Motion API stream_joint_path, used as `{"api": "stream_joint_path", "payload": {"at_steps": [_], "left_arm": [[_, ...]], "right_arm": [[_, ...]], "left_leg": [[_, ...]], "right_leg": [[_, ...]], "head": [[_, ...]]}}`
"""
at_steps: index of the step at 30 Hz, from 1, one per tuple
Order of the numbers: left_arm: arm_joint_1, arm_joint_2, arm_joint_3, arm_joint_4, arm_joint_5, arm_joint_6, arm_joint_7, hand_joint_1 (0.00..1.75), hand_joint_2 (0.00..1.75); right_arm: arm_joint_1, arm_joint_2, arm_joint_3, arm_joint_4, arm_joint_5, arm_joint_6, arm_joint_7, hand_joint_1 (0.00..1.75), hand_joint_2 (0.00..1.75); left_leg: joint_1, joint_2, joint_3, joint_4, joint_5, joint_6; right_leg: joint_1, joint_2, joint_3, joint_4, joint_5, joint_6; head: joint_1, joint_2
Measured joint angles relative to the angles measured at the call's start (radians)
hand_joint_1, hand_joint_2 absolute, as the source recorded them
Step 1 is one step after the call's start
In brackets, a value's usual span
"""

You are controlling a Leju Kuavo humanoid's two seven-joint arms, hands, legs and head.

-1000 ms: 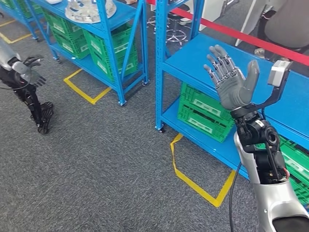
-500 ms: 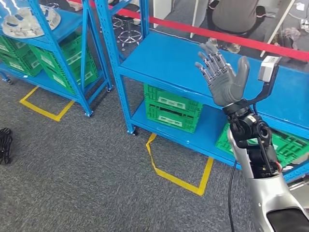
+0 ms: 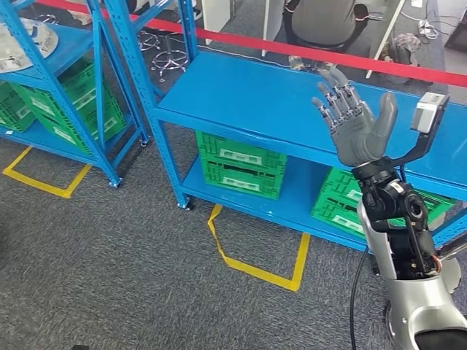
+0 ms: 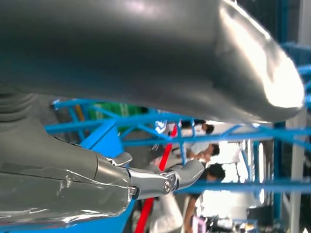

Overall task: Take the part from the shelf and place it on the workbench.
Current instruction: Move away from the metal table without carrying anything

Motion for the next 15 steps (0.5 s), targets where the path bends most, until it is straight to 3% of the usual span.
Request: {"api": "stream_joint_path", "payload": {"at_steps": [2, 3, 4, 6, 8, 9, 10, 12, 13, 15], "left_arm": [[-0.004, 0.0, 0.0, 0.0, 0.0, 0.0, 0.0, 0.0, 0.0], [-0.007, 0.0, 0.0, 0.0, 0.0, 0.0, 0.0, 0.0, 0.0], [-0.01, -0.001, 0.0, 0.0, 0.0, 0.0, 0.001, 0.0, 0.0], [-0.012, -0.002, 0.0, 0.0, 0.0, 0.0, 0.005, 0.0, 0.0], [-0.006, -0.002, 0.0, 0.0, 0.001, 0.0, 0.009, 0.0, 0.0], [-0.004, -0.001, 0.0, 0.0, 0.002, 0.0, 0.01, 0.0, 0.0], [-0.002, -0.001, 0.0, 0.0, 0.003, 0.0, 0.011, 0.0, 0.0], [-0.003, -0.002, 0.0, 0.0, 0.004, 0.0, 0.011, 0.0, 0.0], [-0.003, -0.001, 0.0, 0.0, 0.004, 0.001, 0.011, 0.0, 0.0], [-0.004, 0.0, 0.0, 0.0, 0.006, 0.002, 0.011, 0.0, 0.0]], "right_arm": [[-0.001, 0.0, 0.0, 0.0, 0.0, -0.001, 0.0, 0.0, 0.0], [-0.002, 0.0, -0.001, -0.001, 0.0, -0.001, 0.0, 0.0, 0.0], [-0.005, 0.0, -0.001, -0.001, 0.0, -0.002, 0.0, 0.0, 0.0], [-0.007, 0.0, 0.0, -0.002, 0.0, -0.003, 0.001, 0.0, 0.0], [-0.002, 0.0, 0.001, -0.002, 0.0, -0.004, 0.003, 0.0, 0.0], [0.002, 0.0, 0.001, -0.002, 0.0, -0.005, 0.004, 0.0, 0.0], [0.005, 0.0, 0.001, -0.002, 0.0, -0.006, 0.005, 0.0, 0.0], [0.006, 0.0, 0.001, -0.002, 0.001, -0.006, 0.005, 0.0, 0.0], [0.006, 0.0, 0.001, -0.002, 0.002, -0.006, 0.005, 0.0, 0.0], [0.006, 0.0, 0.001, -0.001, 0.003, -0.004, 0.005, 0.0, 0.0]], "left_leg": [[0.0, 0.022, 0.007, -0.002, -0.005, -0.01], [0.002, 0.019, 0.009, 0.001, -0.011, -0.015], [0.006, 0.0, 0.004, 0.019, -0.025, -0.02], [0.009, -0.06, -0.046, 0.124, -0.08, -0.023], [0.007, -0.09, -0.13, 0.274, -0.135, -0.021], [0.005, -0.094, -0.161, 0.319, -0.139, -0.019], [0.003, -0.095, -0.173, 0.321, -0.122, -0.017], [0.002, -0.111, -0.139, 0.211, -0.044, -0.007], [0.002, -0.135, -0.109, 0.133, -0.006, 0.0], [0.001, -0.167, -0.067, 0.033, 0.03, 0.008]], "right_leg": [[0.005, 0.021, -0.001, -0.003, -0.004, -0.02], [0.006, 0.034, -0.001, -0.005, -0.004, -0.027], [0.005, 0.046, 0.001, -0.007, -0.003, -0.035], [0.003, 0.067, 0.003, -0.009, -0.002, -0.048], [0.004, 0.093, 0.003, -0.009, -0.002, -0.055], [0.006, 0.108, 0.003, -0.009, -0.002, -0.056], [0.006, 0.123, 0.004, -0.009, -0.003, -0.056], [0.007, 0.152, 0.006, -0.009, -0.003, -0.056], [0.008, 0.165, 0.006, -0.008, -0.003, -0.054], [0.009, 0.191, 0.003, -0.007, -0.004, -0.047]], "head": [[-0.008, 0.0], [-0.012, 0.0], [-0.016, 0.0], [-0.026, 0.0], [-0.039, 0.0], [-0.044, 0.0], [-0.047, 0.0], [-0.049, 0.0], [-0.051, 0.0], [-0.052, 0.0]]}}
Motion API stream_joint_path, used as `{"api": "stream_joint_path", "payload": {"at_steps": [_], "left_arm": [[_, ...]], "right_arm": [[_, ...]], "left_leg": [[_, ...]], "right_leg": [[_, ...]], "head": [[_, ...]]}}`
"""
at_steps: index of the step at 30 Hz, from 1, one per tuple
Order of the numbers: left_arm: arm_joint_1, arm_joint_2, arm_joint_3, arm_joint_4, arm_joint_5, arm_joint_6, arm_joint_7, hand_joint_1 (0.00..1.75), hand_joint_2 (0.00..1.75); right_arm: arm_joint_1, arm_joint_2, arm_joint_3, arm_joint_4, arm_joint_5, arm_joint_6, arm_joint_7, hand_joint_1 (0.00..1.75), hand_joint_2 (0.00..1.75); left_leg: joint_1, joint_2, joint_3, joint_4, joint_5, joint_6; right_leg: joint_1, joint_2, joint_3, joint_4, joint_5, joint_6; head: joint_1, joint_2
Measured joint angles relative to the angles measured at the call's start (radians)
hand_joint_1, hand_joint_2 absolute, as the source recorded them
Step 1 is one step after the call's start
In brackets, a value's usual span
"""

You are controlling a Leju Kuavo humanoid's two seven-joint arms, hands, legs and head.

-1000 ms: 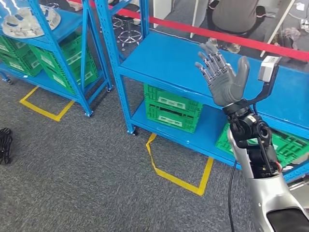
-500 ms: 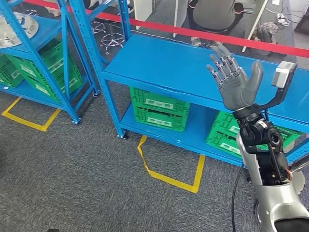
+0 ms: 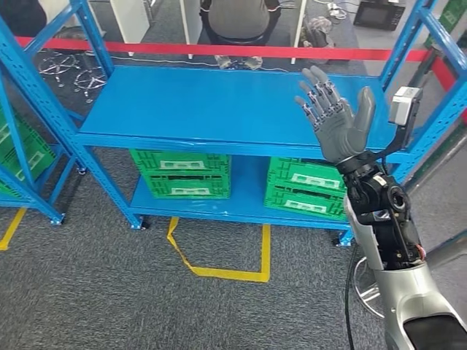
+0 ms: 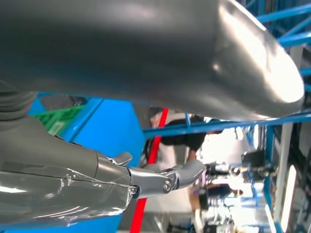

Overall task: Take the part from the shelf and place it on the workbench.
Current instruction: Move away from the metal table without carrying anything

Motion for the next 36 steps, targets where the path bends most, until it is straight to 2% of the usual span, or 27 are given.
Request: {"api": "stream_joint_path", "payload": {"at_steps": [1, 2, 3, 4, 5, 7, 8, 9, 10, 11, 12, 14, 15, 16, 18, 19, 20, 22, 24, 25, 26, 27, 29, 31, 33, 34, 36], "left_arm": [[0.0, 0.0, 0.0, 0.0, 0.001, 0.0, 0.0, 0.0, 0.0], [-0.002, -0.001, 0.0, 0.0, 0.001, 0.001, 0.0, 0.0, 0.0], [-0.004, -0.002, 0.0, 0.0, 0.001, 0.001, 0.0, 0.0, 0.0], [-0.006, -0.003, 0.0, 0.0, 0.001, 0.002, 0.0, 0.0, 0.0], [-0.007, -0.004, 0.0, 0.0, 0.001, 0.002, 0.0, 0.0, 0.0], [-0.005, -0.005, 0.0, 0.0, 0.001, 0.003, 0.0, 0.0, 0.0], [-0.003, -0.005, 0.0, 0.0, 0.001, 0.003, 0.0, 0.0, 0.0], [-0.002, -0.005, 0.0, 0.0, 0.001, 0.003, 0.0, 0.0, 0.0], [-0.002, -0.006, 0.0, 0.0, 0.0, 0.003, 0.0, 0.0, 0.0], [-0.002, -0.006, 0.0, 0.0, 0.0, 0.003, 0.0, 0.0, 0.0], [-0.003, -0.007, 0.0, 0.0, -0.001, 0.003, 0.0, 0.0, 0.0], [-0.004, -0.009, 0.0, 0.0, -0.002, 0.002, 0.0, 0.0, 0.0], [-0.005, -0.009, 0.0, 0.0, -0.003, 0.002, 0.0, 0.0, 0.0], [-0.005, -0.009, 0.0, 0.0, -0.003, 0.001, 0.0, 0.0, 0.0], [-0.008, -0.009, 0.0, 0.0, -0.004, 0.001, 0.001, 0.0, 0.0], [-0.01, -0.01, 0.0, 0.0, -0.005, 0.001, 0.001, 0.0, 0.0], [-0.013, -0.01, 0.0, 0.0, -0.006, 0.001, 0.001, 0.0, 0.0], [-0.013, -0.01, 0.0, 0.0, -0.007, 0.001, 0.001, 0.0, 0.0], [-0.008, -0.009, 0.0, 0.0, -0.007, 0.0, 0.002, 0.0, 0.0], [-0.006, -0.009, 0.0, 0.0, -0.007, -0.001, 0.003, 0.0, 0.0], [-0.006, -0.009, 0.0, 0.0, -0.007, -0.001, 0.003, 0.0, 0.0], [-0.006, -0.009, 0.0, 0.0, -0.007, -0.002, 0.003, 0.0, 0.0], [-0.007, -0.007, 0.0, 0.0, -0.007, -0.002, 0.003, 0.0, 0.0], [-0.008, -0.004, 0.0, 0.0, -0.007, -0.002, 0.003, 0.0, 0.0], [-0.011, -0.003, 0.0, 0.0, -0.007, -0.002, 0.003, 0.0, 0.0], [-0.013, -0.003, 0.0, 0.0, -0.007, -0.002, 0.003, 0.0, 0.0], [-0.016, -0.004, 0.0, 0.0, -0.008, -0.003, 0.003, 0.0, 0.0]], "right_arm": [[0.0, 0.0, 0.0, 0.0, 0.0, 0.001, 0.0, 0.0, 0.0], [0.0, 0.0, -0.001, 0.0, 0.0, 0.001, 0.0, 0.0, 0.0], [0.0, 0.0, -0.001, 0.001, 0.0, 0.002, -0.001, 0.0, 0.0], [-0.001, 0.0, -0.002, 0.001, 0.0, 0.002, -0.001, 0.0, 0.0], [-0.002, 0.0, -0.002, 0.001, 0.0, 0.002, -0.001, 0.0, 0.0], [-0.005, 0.0, -0.002, 0.002, 0.001, 0.002, -0.001, 0.0, 0.0], [-0.004, 0.0, -0.002, 0.003, 0.001, 0.002, -0.002, 0.0, 0.0], [-0.002, 0.0, -0.002, 0.004, 0.001, 0.001, -0.001, 0.0, 0.0], [0.001, 0.0, -0.002, 0.005, 0.002, 0.001, -0.002, 0.0, 0.0], [0.002, 0.0, -0.003, 0.006, 0.003, 0.001, -0.002, 0.0, 0.0], [0.003, 0.0, -0.003, 0.007, 0.005, 0.001, -0.002, 0.0, 0.0], [0.002, 0.0, -0.005, 0.007, 0.01, 0.002, -0.002, 0.0, 0.0], [0.002, 0.0, -0.005, 0.007, 0.012, 0.002, -0.003, 0.0, 0.0], [0.003, 0.0, -0.006, 0.007, 0.012, 0.002, -0.004, 0.0, 0.0], [0.004, 0.0, -0.008, 0.007, 0.012, 0.002, -0.005, 0.0, 0.0], [0.004, 0.0, -0.009, 0.007, 0.012, 0.002, -0.006, 0.0, 0.0], [0.003, 0.0, -0.009, 0.006, 0.013, 0.002, -0.007, 0.0, 0.0], [0.002, 0.0, -0.009, 0.006, 0.015, 0.002, -0.008, 0.0, 0.0], [0.006, 0.0, -0.007, 0.007, 0.017, 0.002, -0.007, 0.0, 0.0], [0.007, 0.0, -0.007, 0.008, 0.018, 0.002, -0.007, 0.0, 0.0], [0.008, 0.0, -0.007, 0.008, 0.018, 0.002, -0.007, 0.0, 0.0], [0.008, 0.0, -0.007, 0.009, 0.018, 0.002, -0.007, 0.0, 0.0], [0.008, 0.0, -0.007, 0.009, 0.018, 0.002, -0.008, 0.0, 0.0], [0.008, 0.0, -0.007, 0.009, 0.018, 0.002, -0.008, 0.0, 0.0], [0.008, 0.0, -0.009, 0.009, 0.018, 0.001, -0.008, 0.0, 0.0], [0.009, 0.0, -0.01, 0.009, 0.019, 0.0, -0.008, 0.0, 0.0], [0.006, 0.0, -0.013, 0.009, 0.026, -0.005, -0.009, 0.0, 0.0]], "left_leg": [[-0.002, -0.002, 0.007, -0.015, 0.001, 0.003], [-0.001, 0.012, 0.009, -0.018, 0.002, 0.007], [0.0, 0.023, 0.013, -0.022, 0.003, 0.012], [0.001, 0.034, 0.016, -0.027, 0.005, 0.018], [0.004, 0.047, 0.019, -0.032, 0.007, 0.023], [0.002, 0.071, 0.024, -0.035, 0.005, 0.03], [0.001, 0.084, 0.025, -0.035, 0.003, 0.032], [0.001, 0.096, 0.027, -0.034, 0.001, 0.032], [0.001, 0.108, 0.029, -0.034, -0.002, 0.031], [0.002, 0.12, 0.033, -0.034, -0.005, 0.028], [0.003, 0.131, 0.039, -0.033, -0.01, 0.024], [0.0, 0.151, 0.052, -0.032, -0.02, 0.013], [-0.003, 0.161, 0.057, -0.031, -0.025, 0.007], [-0.007, 0.172, 0.06, -0.031, -0.027, 0.002], [-0.006, 0.19, 0.066, -0.033, -0.033, -0.009], [-0.004, 0.177, 0.066, -0.025, -0.042, -0.014], [-0.001, 0.152, 0.057, 0.0, -0.06, -0.019], [0.002, 0.092, 0.0, 0.122, -0.123, -0.023], [0.0, 0.074, -0.078, 0.261, -0.17, -0.022], [-0.001, 0.072, -0.098, 0.285, -0.165, -0.02], [-0.002, 0.07, -0.098, 0.266, -0.139, -0.016], [-0.002, 0.062, -0.077, 0.207, -0.098, -0.01], [-0.003, 0.022, -0.017, 0.057, -0.022, 0.003], [-0.005, 0.0, 0.013, -0.015, 0.002, 0.011], [-0.006, 0.017, 0.017, -0.024, 0.003, 0.016], [-0.005, 0.026, 0.021, -0.029, 0.005, 0.021], [0.0, 0.041, 0.028, -0.04, 0.01, 0.032]], "right_leg": [[-0.001, 0.013, -0.002, -0.001, 0.001, 0.006], [-0.002, 0.025, -0.004, -0.003, 0.002, 0.013], [-0.003, 0.025, -0.006, -0.003, 0.001, 0.019], [-0.002, 0.009, -0.01, 0.006, -0.007, 0.025], [0.0, -0.02, -0.023, 0.035, -0.026, 0.03], [-0.001, -0.085, -0.078, 0.159, -0.092, 0.04], [-0.004, -0.1, -0.112, 0.231, -0.123, 0.044], [-0.007, -0.107, -0.137, 0.282, -0.138, 0.048], [-0.01, -0.111, -0.144, 0.296, -0.133, 0.051], [-0.013, -0.116, -0.129, 0.266, -0.108, 0.053], [-0.015, -0.13, -0.095, 0.2, -0.071, 0.055], [-0.01, -0.176, -0.023, 0.06, -0.016, 0.052], [-0.007, -0.191, -0.003, 0.019, -0.006, 0.046], [-0.003, -0.193, 0.002, 0.005, -0.008, 0.038], [-0.002, -0.166, -0.001, 0.003, -0.008, 0.02], [-0.003, -0.153, 0.0, 0.001, -0.007, 0.014], [-0.005, -0.142, 0.002, -0.001, -0.005, 0.007], [-0.006, -0.119, 0.003, -0.003, -0.004, -0.003], [-0.004, -0.092, 0.002, -0.003, -0.004, -0.008], [-0.003, -0.077, 0.003, -0.003, -0.004, -0.008], [-0.002, -0.062, 0.004, -0.003, -0.004, -0.008], [-0.001, -0.048, 0.006, -0.003, -0.004, -0.008], [0.001, -0.021, 0.007, -0.002, -0.005, -0.006], [0.0, 0.001, 0.003, -0.002, -0.004, 0.001], [-0.003, 0.017, 0.0, -0.004, -0.002, 0.014], [-0.002, 0.009, -0.002, 0.0, -0.006, 0.02], [0.002, -0.042, -0.027, 0.059, -0.045, 0.029]], "head": [[0.0, 0.0], [0.001, 0.0], [0.002, 0.0], [0.004, 0.0], [0.01, 0.0], [0.024, 0.0], [0.028, 0.0], [0.031, 0.0], [0.034, 0.0], [0.039, 0.0], [0.044, 0.0], [0.054, 0.0], [0.055, 0.0], [0.053, 0.0], [0.046, 0.0], [0.043, 0.0], [0.039, 0.0], [0.027, 0.0], [0.014, 0.0], [0.009, 0.0], [0.006, 0.0], [0.004, 0.0], [0.002, 0.0], [0.002, 0.0], [0.002, 0.0], [0.002, 0.0], [0.01, 0.0]]}}
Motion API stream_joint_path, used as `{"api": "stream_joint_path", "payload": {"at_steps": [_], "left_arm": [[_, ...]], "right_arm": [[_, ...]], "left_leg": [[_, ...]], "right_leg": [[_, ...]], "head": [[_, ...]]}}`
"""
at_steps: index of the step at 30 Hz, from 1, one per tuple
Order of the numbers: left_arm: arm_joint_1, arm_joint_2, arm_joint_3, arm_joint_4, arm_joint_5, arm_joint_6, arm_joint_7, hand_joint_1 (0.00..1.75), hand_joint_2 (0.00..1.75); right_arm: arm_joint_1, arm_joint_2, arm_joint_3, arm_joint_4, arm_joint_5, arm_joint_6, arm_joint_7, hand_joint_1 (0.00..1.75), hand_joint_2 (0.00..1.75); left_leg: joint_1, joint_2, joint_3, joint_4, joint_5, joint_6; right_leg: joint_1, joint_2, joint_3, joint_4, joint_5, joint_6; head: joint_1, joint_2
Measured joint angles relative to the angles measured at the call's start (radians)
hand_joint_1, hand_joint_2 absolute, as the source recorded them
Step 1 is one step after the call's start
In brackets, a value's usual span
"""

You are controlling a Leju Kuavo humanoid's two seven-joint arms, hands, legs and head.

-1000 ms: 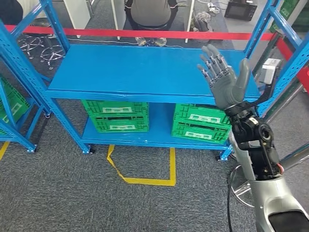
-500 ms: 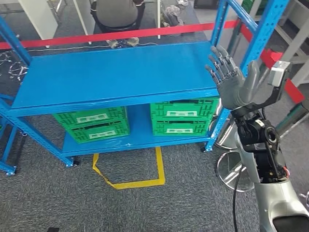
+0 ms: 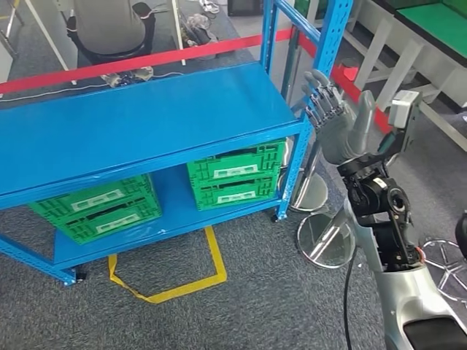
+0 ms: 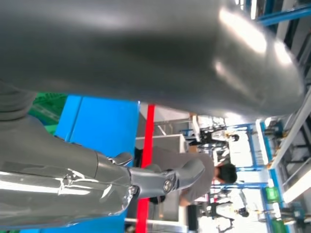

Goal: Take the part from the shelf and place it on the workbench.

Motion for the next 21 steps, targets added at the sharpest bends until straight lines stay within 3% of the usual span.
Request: {"api": "stream_joint_path", "payload": {"at_steps": [2, 3, 4, 5, 6, 8, 10, 14, 18, 21], "left_arm": [[0.002, -0.001, 0.0, 0.0, -0.001, -0.001, 0.0, 0.0, 0.0], [0.004, -0.001, 0.0, 0.0, -0.001, -0.001, 0.0, 0.0, 0.0], [0.005, -0.001, 0.0, 0.0, -0.002, -0.002, 0.0, 0.0, 0.0], [0.005, -0.002, 0.0, 0.0, -0.002, -0.002, 0.001, 0.0, 0.0], [0.005, -0.002, 0.0, 0.0, -0.002, -0.003, 0.001, 0.0, 0.0], [0.005, -0.002, 0.0, 0.0, -0.001, -0.004, 0.001, 0.0, 0.0], [0.005, -0.002, 0.0, 0.0, -0.001, -0.004, 0.002, 0.0, 0.0], [0.005, 0.0, 0.0, 0.0, -0.002, -0.004, 0.003, 0.0, 0.0], [0.004, 0.0, 0.0, 0.0, -0.001, -0.004, 0.004, 0.0, 0.0], [0.004, 0.0, 0.0, 0.0, -0.001, -0.004, 0.004, 0.0, 0.0]], "right_arm": [[0.0, 0.0, -0.002, 0.0, 0.009, -0.005, 0.0, 0.0, 0.0], [0.001, 0.0, -0.002, 0.0, 0.011, -0.006, 0.0, 0.0, 0.0], [0.003, 0.0, -0.003, 0.0, 0.011, -0.007, 0.0, 0.0, 0.0], [0.004, 0.0, -0.004, 0.0, 0.013, -0.007, 0.0, 0.0, 0.0], [0.004, 0.0, -0.004, 0.0, 0.016, -0.008, 0.0, 0.0, 0.0], [0.003, 0.0, -0.006, 0.0, 0.022, -0.01, 0.001, 0.0, 0.0], [0.003, 0.0, -0.008, 0.0, 0.025, -0.011, 0.002, 0.0, 0.0], [0.004, 0.0, -0.01, 0.0, 0.038, -0.006, 0.005, 0.0, 0.0], [0.004, 0.0, -0.01, 0.0, 0.043, -0.002, 0.01, 0.0, 0.0], [0.003, 0.001, -0.01, 0.0, 0.043, -0.001, 0.012, 0.0, 0.0]], "left_leg": [[-0.001, 0.012, 0.002, -0.001, -0.001, 0.005], [0.0, 0.018, 0.003, -0.001, -0.002, 0.005], [0.0, 0.023, 0.004, -0.001, -0.003, 0.003], [0.002, 0.028, 0.005, 0.0, -0.005, 0.001], [0.004, 0.031, 0.008, 0.001, -0.007, -0.003], [0.005, 0.035, 0.014, 0.004, -0.015, -0.014], [0.001, 0.037, 0.015, 0.009, -0.021, -0.024], [-0.002, 0.041, 0.016, 0.006, -0.018, -0.007], [0.0, 0.042, 0.022, -0.008, -0.012, -0.018], [0.002, 0.042, 0.023, -0.012, -0.011, -0.032]], "right_leg": [[-0.004, -0.052, -0.061, 0.137, -0.069, 0.008], [-0.008, -0.061, -0.091, 0.201, -0.093, 0.012], [-0.012, -0.066, -0.108, 0.236, -0.1, 0.016], [-0.017, -0.069, -0.103, 0.229, -0.085, 0.02], [-0.021, -0.071, -0.077, 0.178, -0.053, 0.024], [-0.025, -0.08, 0.002, 0.028, 0.011, 0.029], [-0.025, -0.084, 0.043, -0.057, 0.03, 0.024], [-0.024, -0.078, 0.044, -0.067, 0.029, 0.016], [-0.02, -0.078, 0.044, -0.067, 0.027, 0.006], [-0.018, -0.078, 0.044, -0.066, 0.026, 0.003]], "head": [[0.012, 0.0], [0.015, 0.0], [0.018, 0.0], [0.021, 0.0], [0.024, 0.0], [0.033, 0.0], [0.038, 0.0], [0.019, 0.0], [0.001, 0.0], [-0.003, 0.0]]}}
